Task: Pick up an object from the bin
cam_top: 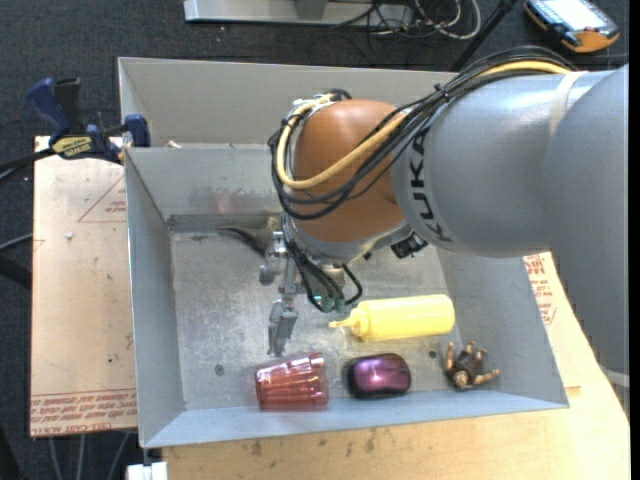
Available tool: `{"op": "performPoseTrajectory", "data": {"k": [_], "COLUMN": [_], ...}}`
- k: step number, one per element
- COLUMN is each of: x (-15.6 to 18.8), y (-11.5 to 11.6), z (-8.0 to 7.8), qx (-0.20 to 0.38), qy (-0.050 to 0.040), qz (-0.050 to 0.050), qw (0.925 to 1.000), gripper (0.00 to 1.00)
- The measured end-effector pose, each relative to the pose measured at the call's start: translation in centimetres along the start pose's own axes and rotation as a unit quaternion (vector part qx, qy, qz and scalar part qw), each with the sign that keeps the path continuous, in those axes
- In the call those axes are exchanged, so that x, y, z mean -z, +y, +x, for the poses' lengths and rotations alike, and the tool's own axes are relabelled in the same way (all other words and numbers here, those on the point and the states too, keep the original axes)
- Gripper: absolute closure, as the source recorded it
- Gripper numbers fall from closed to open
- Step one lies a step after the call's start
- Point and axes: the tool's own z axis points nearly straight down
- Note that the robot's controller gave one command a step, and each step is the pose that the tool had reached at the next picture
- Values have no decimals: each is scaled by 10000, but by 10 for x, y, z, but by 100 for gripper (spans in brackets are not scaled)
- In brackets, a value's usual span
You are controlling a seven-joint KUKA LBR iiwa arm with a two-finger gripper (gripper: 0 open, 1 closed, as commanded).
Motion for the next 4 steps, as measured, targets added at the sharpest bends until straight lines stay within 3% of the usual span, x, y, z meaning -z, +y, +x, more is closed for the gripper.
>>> {"op": "performPoseTrajectory", "data": {"k": [1, 2, 3, 4], "x": [4, -46, -56, -52], "y": [-1, -23, -39, -41], "z": [-2, 22, 62, 61], "qx": [-16, 550, 1371, 2040], "qy": [-36, -45, -25, -42], "qz": [-6, -6, 0, 1], "qw": [10000, 9985, 9906, 9790], "gripper": [0, 0, 0, 0]}}
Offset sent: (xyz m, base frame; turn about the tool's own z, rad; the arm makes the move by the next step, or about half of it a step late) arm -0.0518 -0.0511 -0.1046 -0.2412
